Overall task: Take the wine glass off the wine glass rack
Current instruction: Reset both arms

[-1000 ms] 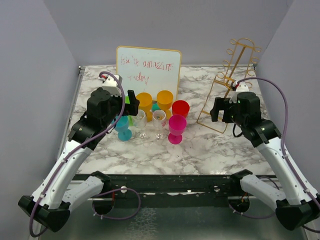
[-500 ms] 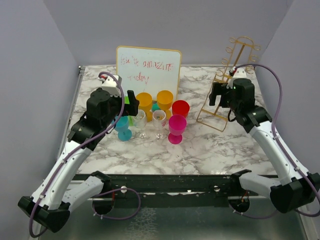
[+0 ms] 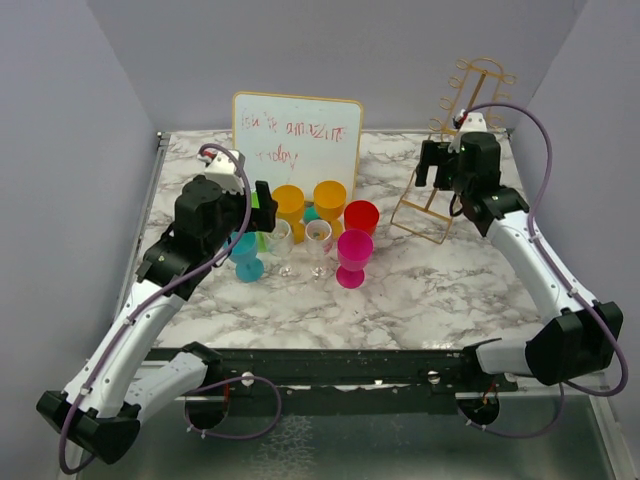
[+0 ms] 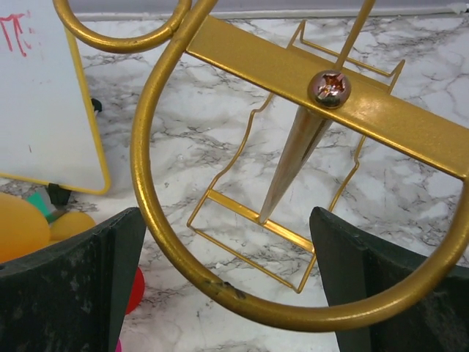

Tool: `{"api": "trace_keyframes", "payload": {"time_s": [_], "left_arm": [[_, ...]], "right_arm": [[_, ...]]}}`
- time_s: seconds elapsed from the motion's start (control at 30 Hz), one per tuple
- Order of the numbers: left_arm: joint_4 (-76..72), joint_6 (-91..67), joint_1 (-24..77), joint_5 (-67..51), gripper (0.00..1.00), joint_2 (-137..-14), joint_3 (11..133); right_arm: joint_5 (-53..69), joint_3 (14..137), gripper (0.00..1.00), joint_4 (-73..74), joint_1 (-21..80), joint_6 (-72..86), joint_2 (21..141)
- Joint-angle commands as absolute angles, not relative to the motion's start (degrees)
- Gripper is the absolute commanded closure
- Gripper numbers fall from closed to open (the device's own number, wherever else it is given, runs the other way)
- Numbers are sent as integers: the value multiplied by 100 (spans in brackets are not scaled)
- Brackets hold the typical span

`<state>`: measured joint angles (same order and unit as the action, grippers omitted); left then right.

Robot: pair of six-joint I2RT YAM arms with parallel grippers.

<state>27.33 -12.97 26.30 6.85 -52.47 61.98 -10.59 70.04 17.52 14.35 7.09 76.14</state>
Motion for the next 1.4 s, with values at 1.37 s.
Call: {"api": "trace_keyframes", "payload": {"time_s": [1.37], "left_arm": [[2910,-1637,-326,133,1,-5071,6374]], "right_arm": [[682,6128,0,2432,42,1157,5264]]}}
